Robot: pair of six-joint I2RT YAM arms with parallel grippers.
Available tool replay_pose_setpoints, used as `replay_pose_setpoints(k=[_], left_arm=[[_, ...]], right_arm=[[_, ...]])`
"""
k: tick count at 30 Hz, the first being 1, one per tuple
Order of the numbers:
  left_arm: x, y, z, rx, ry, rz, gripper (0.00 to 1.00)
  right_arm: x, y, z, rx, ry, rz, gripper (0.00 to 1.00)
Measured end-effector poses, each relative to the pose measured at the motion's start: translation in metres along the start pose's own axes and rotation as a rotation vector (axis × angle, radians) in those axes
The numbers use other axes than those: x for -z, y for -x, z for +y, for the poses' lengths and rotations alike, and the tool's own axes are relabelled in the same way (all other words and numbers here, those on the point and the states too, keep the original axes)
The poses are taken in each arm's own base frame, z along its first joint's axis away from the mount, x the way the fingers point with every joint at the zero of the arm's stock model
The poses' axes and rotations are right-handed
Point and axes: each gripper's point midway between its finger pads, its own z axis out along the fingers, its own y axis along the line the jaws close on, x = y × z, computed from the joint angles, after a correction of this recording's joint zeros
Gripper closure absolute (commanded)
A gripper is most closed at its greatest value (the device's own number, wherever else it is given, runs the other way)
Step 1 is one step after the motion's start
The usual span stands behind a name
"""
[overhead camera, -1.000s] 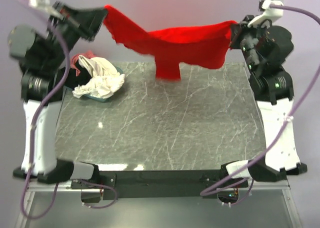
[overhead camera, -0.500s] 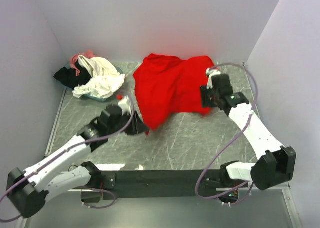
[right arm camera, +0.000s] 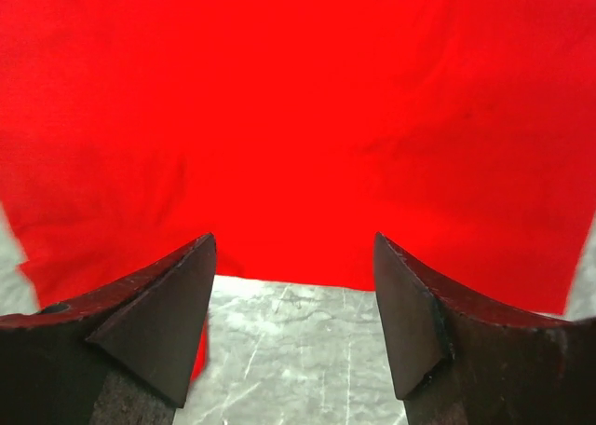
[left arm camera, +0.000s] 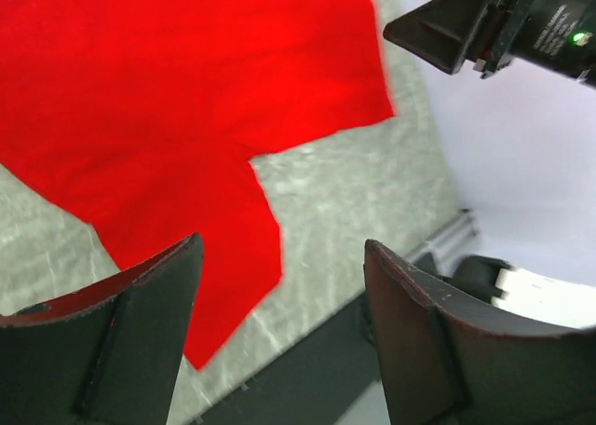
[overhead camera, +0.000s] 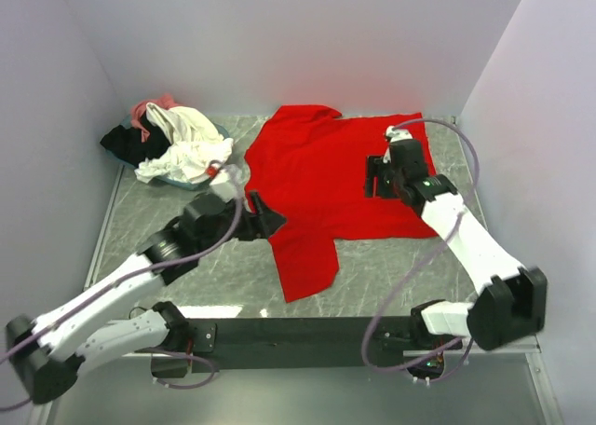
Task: Fold and stack the t-shirts
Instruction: Flatten the tshirt out
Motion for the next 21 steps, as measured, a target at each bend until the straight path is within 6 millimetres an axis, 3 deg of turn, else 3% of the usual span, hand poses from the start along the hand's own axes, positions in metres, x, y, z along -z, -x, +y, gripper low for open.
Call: replay_pose_setpoints(k=[4, 10, 16, 21], left_arm=[[-0.046, -0.016, 0.017, -0.025, 0.074, 0.070, 0.24], [-0.095, -0.053, 0.054, -0.060, 0.175, 0.178, 0.23], [-0.121, -0.073, 0.075, -0.092, 0.206, 0.217, 0.22], [-0.124, -0.103, 0.105, -0.097, 0.246, 0.263, 0.22]], right_arm=[[-0.034, -0.027, -0.002, -0.038, -0.029, 0.121, 0.29], [-0.051, -0.057, 0.010, -0.111, 0.028, 0.176, 0.29], [-0.059, -0.093, 0.039, -0.145, 0.106, 0.218, 0.29], [-0.066, -0.115, 0.077, -0.123, 0.170, 0.249, 0.29]])
